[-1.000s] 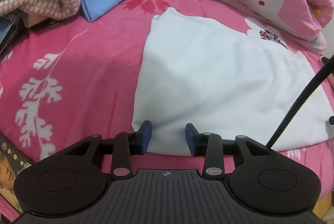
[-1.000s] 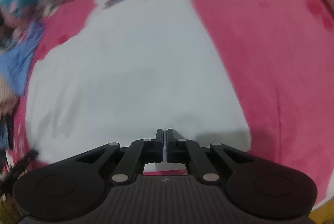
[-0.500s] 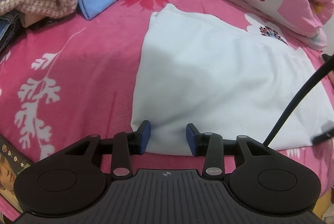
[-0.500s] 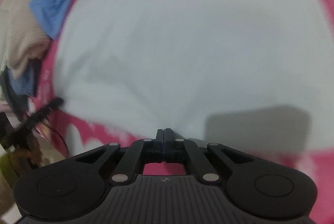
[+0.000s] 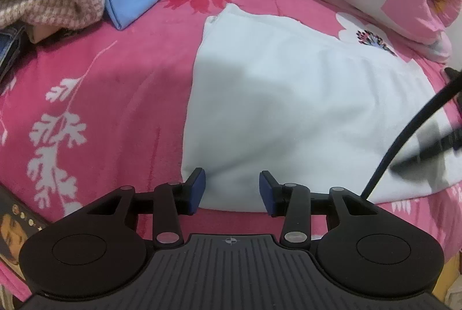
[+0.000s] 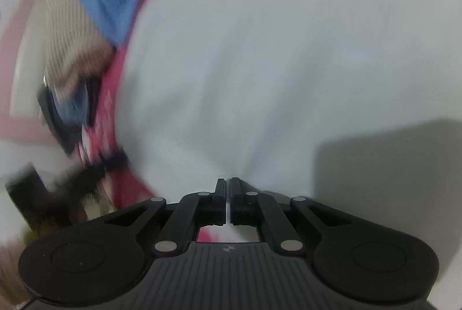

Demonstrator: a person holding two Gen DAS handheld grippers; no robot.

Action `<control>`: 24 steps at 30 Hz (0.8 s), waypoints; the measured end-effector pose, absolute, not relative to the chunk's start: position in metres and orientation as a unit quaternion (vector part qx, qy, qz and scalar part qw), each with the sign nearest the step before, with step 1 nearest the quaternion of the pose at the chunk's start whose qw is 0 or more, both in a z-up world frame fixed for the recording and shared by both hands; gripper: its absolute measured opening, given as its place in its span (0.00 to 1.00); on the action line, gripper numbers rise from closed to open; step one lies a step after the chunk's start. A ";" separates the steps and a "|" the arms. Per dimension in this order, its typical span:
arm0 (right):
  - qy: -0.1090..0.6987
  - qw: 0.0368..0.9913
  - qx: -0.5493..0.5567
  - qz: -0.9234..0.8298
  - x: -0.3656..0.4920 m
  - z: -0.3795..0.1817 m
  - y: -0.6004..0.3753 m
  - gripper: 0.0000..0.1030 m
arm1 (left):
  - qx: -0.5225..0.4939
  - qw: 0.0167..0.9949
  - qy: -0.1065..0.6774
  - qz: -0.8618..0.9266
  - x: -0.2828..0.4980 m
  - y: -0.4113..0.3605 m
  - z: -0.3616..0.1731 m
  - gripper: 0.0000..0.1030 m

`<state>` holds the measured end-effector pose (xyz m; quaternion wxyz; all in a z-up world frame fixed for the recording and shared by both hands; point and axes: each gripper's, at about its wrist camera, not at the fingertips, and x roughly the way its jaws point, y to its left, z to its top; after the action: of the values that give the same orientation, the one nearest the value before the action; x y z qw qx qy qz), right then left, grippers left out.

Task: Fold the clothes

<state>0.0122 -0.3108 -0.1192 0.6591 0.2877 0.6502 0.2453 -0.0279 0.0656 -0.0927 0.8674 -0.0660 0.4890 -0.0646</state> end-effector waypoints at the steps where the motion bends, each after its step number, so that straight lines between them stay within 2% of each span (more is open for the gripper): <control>1: 0.661 0.650 0.287 0.241 0.000 -0.123 -0.313 0.00 | -0.066 0.868 0.488 -0.065 -0.029 0.066 -0.090 0.40; 5: 0.671 0.651 0.276 0.225 -0.017 -0.102 -0.313 0.02 | -0.062 0.873 0.477 -0.079 -0.032 0.067 -0.078 0.40; 10: 0.607 0.692 0.290 0.264 0.041 -0.084 -0.282 0.02 | -0.057 0.874 0.464 -0.132 -0.020 0.052 -0.072 0.40; 16: 0.588 0.701 0.319 0.248 0.071 -0.099 -0.264 0.02 | -0.093 0.869 0.444 -0.198 0.021 0.030 -0.078 0.37; 20: 0.607 0.696 0.328 0.199 0.050 -0.107 -0.288 0.02 | -0.146 0.865 0.442 -0.187 0.056 0.031 -0.093 0.34; 24: 0.617 0.694 0.340 0.153 0.033 -0.113 -0.309 0.02 | -0.140 0.875 0.440 -0.146 0.081 0.047 -0.102 0.33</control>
<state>0.0332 -0.3089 -0.1131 0.6935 0.3397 0.6166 0.1533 0.0815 0.0466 -0.1023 0.8751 -0.1398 0.4398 -0.1458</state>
